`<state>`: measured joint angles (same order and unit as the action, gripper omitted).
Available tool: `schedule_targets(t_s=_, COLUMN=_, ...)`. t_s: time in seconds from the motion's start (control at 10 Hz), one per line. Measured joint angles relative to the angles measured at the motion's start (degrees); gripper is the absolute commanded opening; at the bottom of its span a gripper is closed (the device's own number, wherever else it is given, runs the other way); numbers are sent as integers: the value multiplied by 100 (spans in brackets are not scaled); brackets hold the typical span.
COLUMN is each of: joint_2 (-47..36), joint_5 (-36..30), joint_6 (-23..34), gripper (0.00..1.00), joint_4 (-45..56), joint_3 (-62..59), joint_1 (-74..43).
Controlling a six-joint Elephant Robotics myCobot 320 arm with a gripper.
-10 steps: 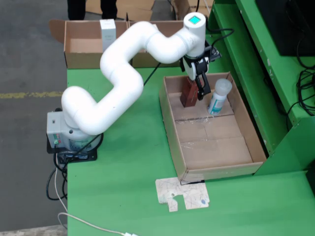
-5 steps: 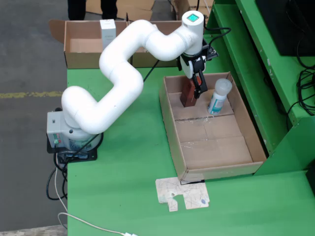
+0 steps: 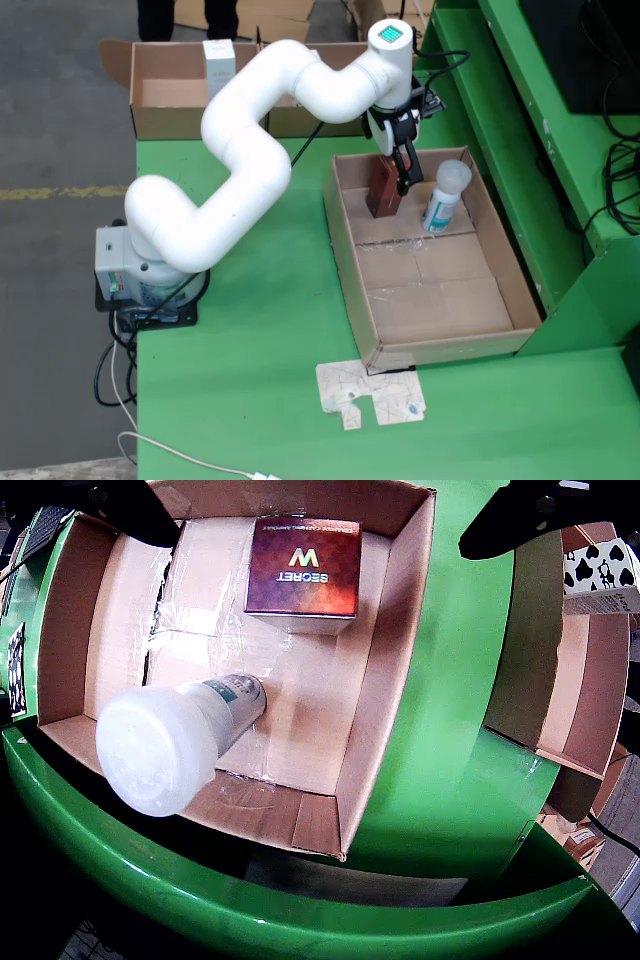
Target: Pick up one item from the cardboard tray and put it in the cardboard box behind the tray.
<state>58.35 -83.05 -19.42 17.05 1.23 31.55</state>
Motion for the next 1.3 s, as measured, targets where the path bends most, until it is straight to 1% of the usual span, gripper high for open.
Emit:
schedule_targets(t_s=0.9, joint_2=0, joint_5=-79, joint_6=44, gripper=100, joint_4=-150, joint_3=0, joint_1=-123)
schedule_targets(t_s=1.1, joint_2=0, joint_5=-123, joint_6=79, gripper=100, joint_4=-282, joint_3=342, joint_1=-132)
schedule_targets(t_s=1.3, joint_2=-386, joint_5=-185, joint_6=123, gripper=100, joint_4=-686, joint_3=808, joint_1=-229)
